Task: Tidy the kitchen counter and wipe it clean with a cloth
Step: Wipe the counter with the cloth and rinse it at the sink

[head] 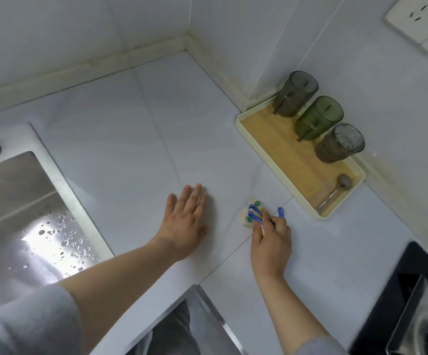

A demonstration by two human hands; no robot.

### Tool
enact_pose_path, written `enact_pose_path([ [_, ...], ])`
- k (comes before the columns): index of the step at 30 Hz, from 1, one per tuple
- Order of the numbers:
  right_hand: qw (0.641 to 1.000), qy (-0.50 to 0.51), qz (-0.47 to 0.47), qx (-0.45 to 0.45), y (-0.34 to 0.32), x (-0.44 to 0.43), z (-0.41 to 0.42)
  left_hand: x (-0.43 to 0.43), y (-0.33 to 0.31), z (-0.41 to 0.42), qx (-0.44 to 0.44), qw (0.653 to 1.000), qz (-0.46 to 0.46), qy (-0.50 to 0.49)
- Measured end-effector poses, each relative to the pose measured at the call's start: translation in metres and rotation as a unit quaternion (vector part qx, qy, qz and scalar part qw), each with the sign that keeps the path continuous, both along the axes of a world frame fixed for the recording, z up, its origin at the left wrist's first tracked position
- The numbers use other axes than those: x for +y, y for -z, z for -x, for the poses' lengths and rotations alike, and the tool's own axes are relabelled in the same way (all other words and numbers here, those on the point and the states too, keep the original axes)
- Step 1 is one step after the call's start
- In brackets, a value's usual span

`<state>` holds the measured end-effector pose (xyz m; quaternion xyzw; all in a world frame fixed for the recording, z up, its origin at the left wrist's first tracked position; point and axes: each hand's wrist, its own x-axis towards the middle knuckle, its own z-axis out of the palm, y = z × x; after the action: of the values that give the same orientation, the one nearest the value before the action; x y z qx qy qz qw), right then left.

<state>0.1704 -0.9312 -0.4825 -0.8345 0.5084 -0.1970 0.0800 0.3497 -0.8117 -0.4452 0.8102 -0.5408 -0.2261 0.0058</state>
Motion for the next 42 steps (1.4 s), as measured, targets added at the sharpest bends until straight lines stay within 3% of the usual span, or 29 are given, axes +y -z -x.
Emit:
enact_pose_path([
  [14,0.997,0.003,-0.055,-0.047,-0.004,0.157,0.014,0.094,-0.005,0.006,-0.002,0.999,0.004,0.036],
  [18,0.989,-0.039,-0.118,-0.08,-0.012,0.181,0.022,0.103,-0.013,0.005,-0.018,0.999,-0.005,0.044],
  [22,0.96,-0.089,-0.25,-0.091,-0.024,0.194,0.036,0.104,-0.015,0.008,-0.02,0.998,-0.016,0.051],
  [24,0.957,-0.088,-0.26,-0.095,-0.031,0.197,0.043,0.103,-0.015,0.01,-0.021,0.998,-0.018,0.054],
  [33,0.966,0.037,-0.182,-0.18,-0.069,0.105,0.059,0.071,-0.01,0.024,-0.018,0.998,-0.019,0.062],
  [42,0.992,0.061,-0.081,-0.077,-0.057,-0.033,0.057,0.001,-0.009,0.041,-0.023,0.997,-0.036,0.057],
])
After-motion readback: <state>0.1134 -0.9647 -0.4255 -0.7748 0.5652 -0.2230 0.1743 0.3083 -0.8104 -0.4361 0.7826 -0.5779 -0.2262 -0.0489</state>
